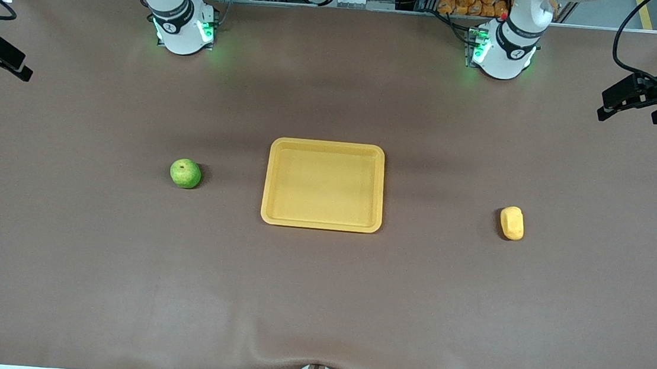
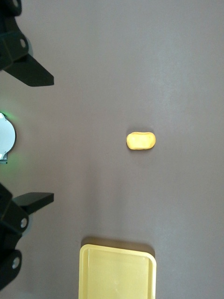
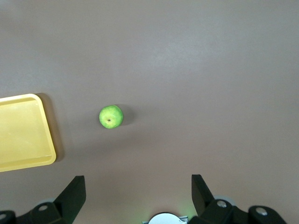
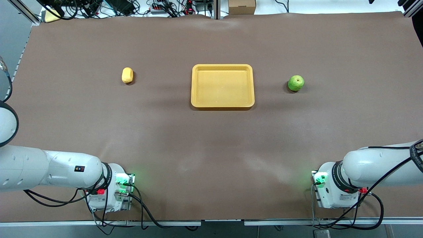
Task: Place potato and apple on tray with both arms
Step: 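Move the left gripper toward the yellow potato while the right gripper starts moving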
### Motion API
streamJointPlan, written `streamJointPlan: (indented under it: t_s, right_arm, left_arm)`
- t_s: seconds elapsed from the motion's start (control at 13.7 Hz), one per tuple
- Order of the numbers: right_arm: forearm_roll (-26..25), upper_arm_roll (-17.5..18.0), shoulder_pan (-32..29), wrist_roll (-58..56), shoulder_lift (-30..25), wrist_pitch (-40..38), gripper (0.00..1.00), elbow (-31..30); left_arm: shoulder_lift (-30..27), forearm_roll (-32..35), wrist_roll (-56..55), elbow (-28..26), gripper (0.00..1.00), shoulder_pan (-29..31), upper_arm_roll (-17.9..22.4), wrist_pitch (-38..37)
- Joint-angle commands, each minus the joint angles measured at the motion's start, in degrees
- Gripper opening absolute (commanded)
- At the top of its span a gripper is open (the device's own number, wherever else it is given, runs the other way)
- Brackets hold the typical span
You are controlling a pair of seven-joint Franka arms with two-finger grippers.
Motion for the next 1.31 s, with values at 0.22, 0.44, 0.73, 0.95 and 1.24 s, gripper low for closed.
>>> streamJointPlan:
  t_s: [0.22, 0.44, 0.73, 0.95, 1.24]
  right_arm:
    - [-1.14, 0.58, -0.19, -0.52, 0.55, -1.17, 1.0, 1.48]
    - [-0.53, 0.49, -0.54, -0.17, 0.99, -1.17, 1.0, 1.39]
    - [-0.44, 0.49, -0.72, -0.43, 1.08, -1.17, 1.0, 1.31]
    - [-0.44, 0.49, -0.81, -0.52, 3.18, -1.17, 1.0, 1.3]
    - [-0.79, 0.4, -0.89, -0.52, 5.03, -1.17, 1.0, 1.13]
  left_arm:
    - [0.99, 0.95, -0.06, 1.24, 1.0, 0.27, 0.32, -0.21]
    - [1.34, 1.57, 0.11, 1.51, 1.0, 0.27, 0.41, -0.21]
    - [1.87, 1.3, 0.99, 0.54, 1.0, 1.15, 0.32, -0.82]
    - [2.84, 1.39, 0.91, -0.77, 1.0, 1.06, 0.32, -0.3]
    - [3.36, 1.57, 0.73, -5.6, 1.0, 1.06, 0.41, 6.45]
